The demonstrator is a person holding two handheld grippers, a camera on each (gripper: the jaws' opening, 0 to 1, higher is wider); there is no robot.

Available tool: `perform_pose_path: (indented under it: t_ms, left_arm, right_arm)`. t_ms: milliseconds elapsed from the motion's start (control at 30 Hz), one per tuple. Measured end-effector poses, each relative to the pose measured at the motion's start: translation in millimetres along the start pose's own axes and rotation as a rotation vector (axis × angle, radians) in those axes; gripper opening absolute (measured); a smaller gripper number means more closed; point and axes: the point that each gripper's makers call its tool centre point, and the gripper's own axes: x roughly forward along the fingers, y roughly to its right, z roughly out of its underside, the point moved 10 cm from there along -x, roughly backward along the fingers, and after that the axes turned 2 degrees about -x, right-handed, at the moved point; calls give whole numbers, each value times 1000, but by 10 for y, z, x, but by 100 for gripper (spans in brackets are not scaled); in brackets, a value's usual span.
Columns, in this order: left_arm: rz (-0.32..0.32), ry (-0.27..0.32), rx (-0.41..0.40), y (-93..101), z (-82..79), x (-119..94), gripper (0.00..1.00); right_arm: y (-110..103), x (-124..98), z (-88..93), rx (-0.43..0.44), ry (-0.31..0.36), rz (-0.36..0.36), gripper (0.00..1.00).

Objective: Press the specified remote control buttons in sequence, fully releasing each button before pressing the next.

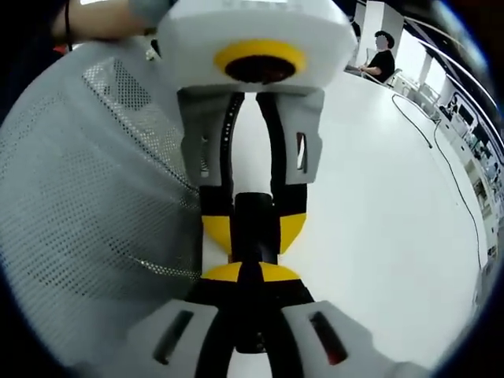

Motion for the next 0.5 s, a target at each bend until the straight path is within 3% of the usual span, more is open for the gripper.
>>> perform_pose_path:
  t_ms: [233,500]
  left_arm:
    - [-1,4,-2,2,6,0,25]
    - [0,-1,1,3,4,-4,25]
  right_arm:
    - [34,-37,56,14,-18,29,14]
    - [24,-36,61,4,-8,25,14]
